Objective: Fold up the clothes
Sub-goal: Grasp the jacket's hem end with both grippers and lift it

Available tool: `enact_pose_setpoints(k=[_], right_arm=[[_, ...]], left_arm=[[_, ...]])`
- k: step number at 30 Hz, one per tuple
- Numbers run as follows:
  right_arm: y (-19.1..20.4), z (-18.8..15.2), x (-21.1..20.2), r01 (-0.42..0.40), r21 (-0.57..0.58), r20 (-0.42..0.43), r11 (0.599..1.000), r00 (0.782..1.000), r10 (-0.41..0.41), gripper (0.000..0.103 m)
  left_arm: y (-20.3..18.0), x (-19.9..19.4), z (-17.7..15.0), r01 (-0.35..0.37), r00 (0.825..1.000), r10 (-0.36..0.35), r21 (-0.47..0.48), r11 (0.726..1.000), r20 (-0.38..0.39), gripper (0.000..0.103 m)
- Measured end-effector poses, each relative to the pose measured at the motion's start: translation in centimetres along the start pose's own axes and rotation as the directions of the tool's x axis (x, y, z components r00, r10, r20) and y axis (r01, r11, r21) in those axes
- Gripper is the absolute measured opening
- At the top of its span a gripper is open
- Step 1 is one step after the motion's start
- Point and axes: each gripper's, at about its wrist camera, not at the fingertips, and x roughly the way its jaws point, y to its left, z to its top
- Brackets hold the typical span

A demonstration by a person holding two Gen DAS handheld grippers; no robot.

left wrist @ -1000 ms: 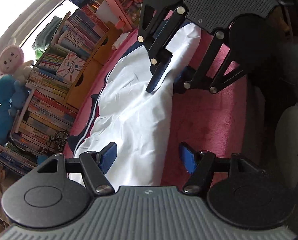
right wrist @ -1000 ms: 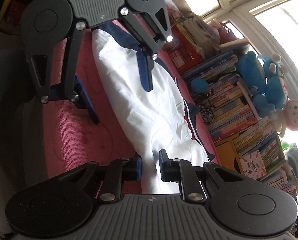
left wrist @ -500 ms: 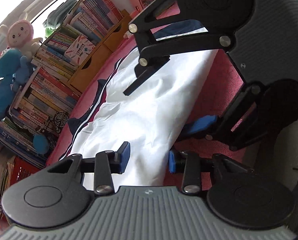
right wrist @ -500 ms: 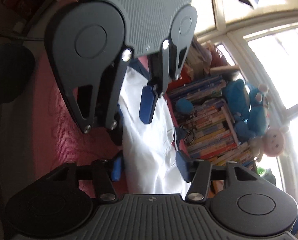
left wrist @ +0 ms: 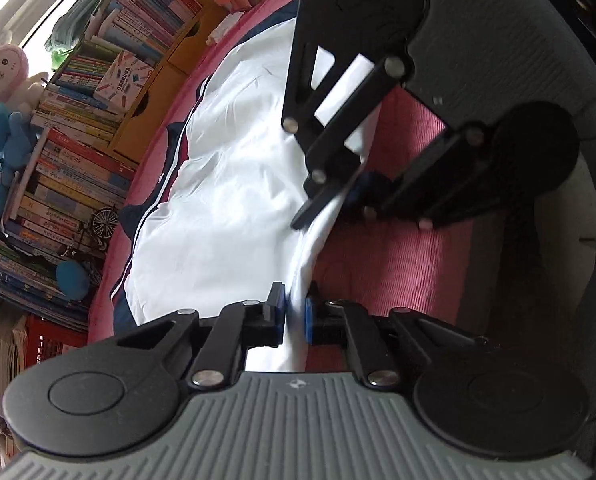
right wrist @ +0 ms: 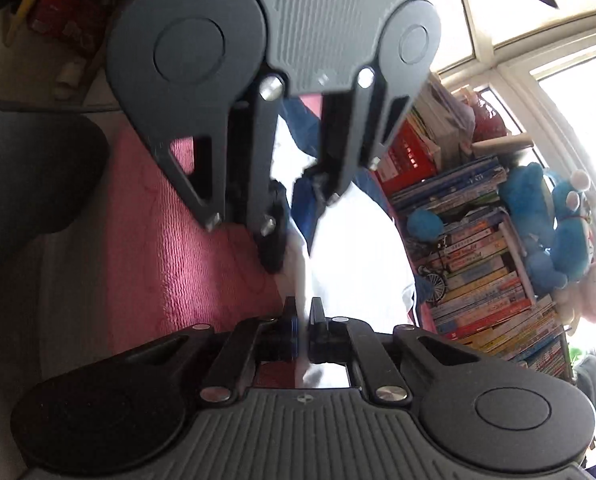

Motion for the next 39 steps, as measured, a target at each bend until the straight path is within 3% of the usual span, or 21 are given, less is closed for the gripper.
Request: enact_pose_setpoints(k=[5, 9, 20, 22, 24, 28, 30, 32, 37, 38, 39], right_arm=[[-0.2, -0.2, 0.1, -0.002, 0.042, -0.01, 0.999, 1.0, 0.002, 0.006], [-0.1, -0.2, 0.1, 0.0, 0.058, -0.012, 0.998, 1.0, 0.001, 0.006], [0.0, -0.3, -0.3, 0.0, 0.099, -0.016, 0.995, 1.0, 0.002, 0.006], [-0.1, -0.3, -0.4, -0.001, 0.107, -0.012, 0.994, 1.0, 0.002, 0.007], [-0.5, -0.2, -0.6, -0.007, 0.128, -0.009, 0.992, 1.0, 0.009, 0.007], [-2.5, 0.1, -0.9, -0.024, 0.197, 0.002, 0.98, 1.0, 0.024, 0.007], [-3.3, 0.1, -1.1, -0.017, 0.205, 0.008, 0.979, 1.0, 0.016, 0.007], [-3.6, 0.1, -1.3, -0.006, 0.194, 0.012, 0.981, 1.0, 0.004, 0.007], [-2.9, -0.1, -1.8, 0.017, 0.15, 0.01, 0.989, 1.0, -0.018, 0.008], [-2.6, -0.3, -1.9, 0.028, 0.136, 0.009, 0.99, 1.0, -0.03, 0.01], [-2.4, -0.5, -1.9, 0.04, 0.121, 0.008, 0.992, 0.999, -0.042, 0.015]], left_arm=[[2.7, -0.7, -3.9, -0.046, 0.99, 0.029, -0.123, 0.991, -0.138, 0.009], [3.1, -1.2, -5.6, -0.097, 0.974, 0.061, -0.159, 0.982, -0.217, 0.009], [4.1, -3.2, -9.4, -0.237, 0.905, 0.122, -0.246, 0.94, -0.408, 0.013], [4.3, -5.0, -8.8, -0.238, 0.923, 0.12, -0.297, 0.925, -0.365, 0.014], [3.7, -6.5, -6.9, -0.212, 0.953, 0.127, -0.304, 0.929, -0.275, 0.03], [1.0, -5.6, -2.5, -0.163, 0.983, 0.148, -0.145, 0.976, -0.113, 0.043], [0.0, -4.3, -0.7, -0.14, 0.99, 0.138, -0.06, 0.988, -0.043, 0.05], [-0.8, -2.9, 0.9, -0.131, 0.991, 0.131, 0.013, 0.991, 0.014, 0.051], [-1.2, 1.5, 2.2, -0.167, 0.985, 0.164, 0.082, 0.983, 0.051, 0.052], [-1.1, 2.1, 2.2, -0.17, 0.985, 0.167, 0.079, 0.982, 0.047, 0.048], [-0.9, 2.6, 2.1, -0.174, 0.984, 0.171, 0.068, 0.982, 0.04, 0.036]])
